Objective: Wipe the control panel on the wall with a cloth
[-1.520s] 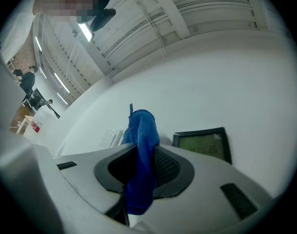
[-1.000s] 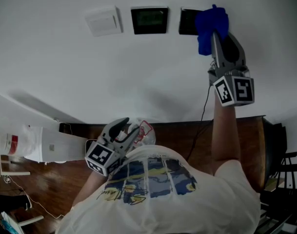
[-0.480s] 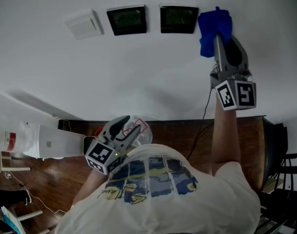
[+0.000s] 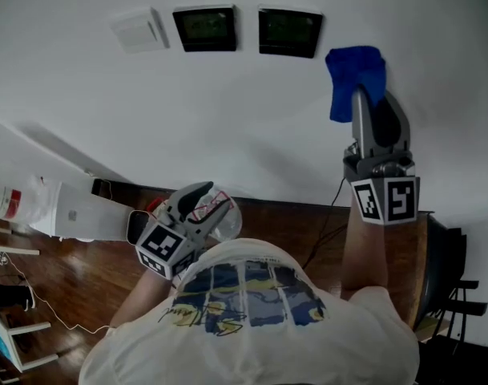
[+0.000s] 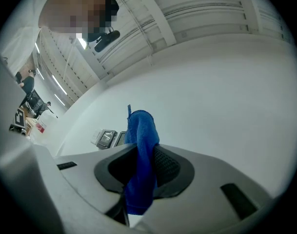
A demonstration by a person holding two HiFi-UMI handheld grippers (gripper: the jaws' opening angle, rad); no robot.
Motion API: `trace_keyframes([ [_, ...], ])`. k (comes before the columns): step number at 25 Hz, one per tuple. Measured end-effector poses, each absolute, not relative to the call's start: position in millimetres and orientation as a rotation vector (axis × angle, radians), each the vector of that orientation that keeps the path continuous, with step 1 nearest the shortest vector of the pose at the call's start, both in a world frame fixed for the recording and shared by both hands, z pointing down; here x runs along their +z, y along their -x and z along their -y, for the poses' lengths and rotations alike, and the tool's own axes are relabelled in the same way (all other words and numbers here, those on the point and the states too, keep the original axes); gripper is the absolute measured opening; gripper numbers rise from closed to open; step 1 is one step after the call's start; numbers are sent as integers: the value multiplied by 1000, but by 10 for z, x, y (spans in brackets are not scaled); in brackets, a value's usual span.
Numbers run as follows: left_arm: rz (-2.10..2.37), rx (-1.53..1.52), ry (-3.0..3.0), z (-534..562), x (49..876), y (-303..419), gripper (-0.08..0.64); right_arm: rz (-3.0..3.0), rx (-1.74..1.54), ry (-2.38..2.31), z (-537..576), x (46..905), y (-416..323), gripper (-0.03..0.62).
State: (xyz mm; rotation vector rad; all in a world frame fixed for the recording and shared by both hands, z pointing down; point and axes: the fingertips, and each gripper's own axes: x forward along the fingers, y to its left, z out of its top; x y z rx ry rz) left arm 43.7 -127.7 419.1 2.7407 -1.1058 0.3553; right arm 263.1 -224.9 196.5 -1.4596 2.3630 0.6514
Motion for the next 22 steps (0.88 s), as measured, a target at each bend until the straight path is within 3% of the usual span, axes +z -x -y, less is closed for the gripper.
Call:
trace_keyframes([
  [22, 1245, 446, -2702, 1315, 4011, -559, 176, -2431, 446, 1424, 1805, 2624, -2987, 92],
])
